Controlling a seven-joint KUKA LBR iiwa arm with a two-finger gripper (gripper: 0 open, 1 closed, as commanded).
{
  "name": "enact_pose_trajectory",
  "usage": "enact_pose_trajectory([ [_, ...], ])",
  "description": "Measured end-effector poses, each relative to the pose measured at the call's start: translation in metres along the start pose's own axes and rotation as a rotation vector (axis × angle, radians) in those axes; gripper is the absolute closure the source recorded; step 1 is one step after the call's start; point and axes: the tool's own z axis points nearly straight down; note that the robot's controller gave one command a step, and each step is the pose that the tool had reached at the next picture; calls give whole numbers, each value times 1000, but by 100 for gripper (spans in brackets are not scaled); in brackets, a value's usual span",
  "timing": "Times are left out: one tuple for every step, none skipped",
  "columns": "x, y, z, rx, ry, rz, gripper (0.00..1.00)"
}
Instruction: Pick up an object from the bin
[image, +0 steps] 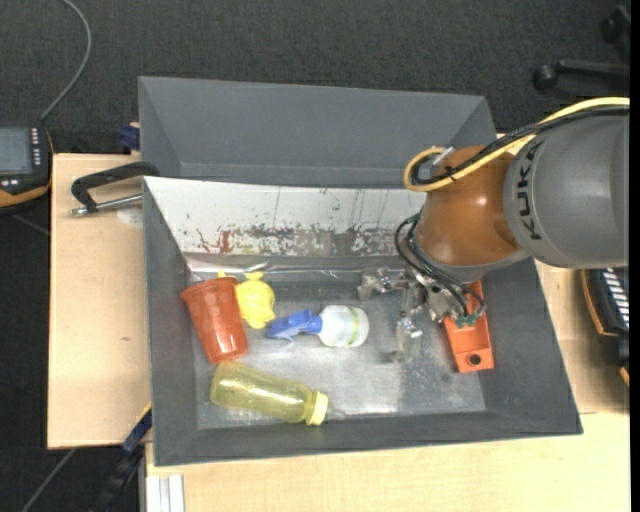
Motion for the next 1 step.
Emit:
enact_pose_trajectory([
  [-5, 11, 0, -2, -4, -159, 0],
])
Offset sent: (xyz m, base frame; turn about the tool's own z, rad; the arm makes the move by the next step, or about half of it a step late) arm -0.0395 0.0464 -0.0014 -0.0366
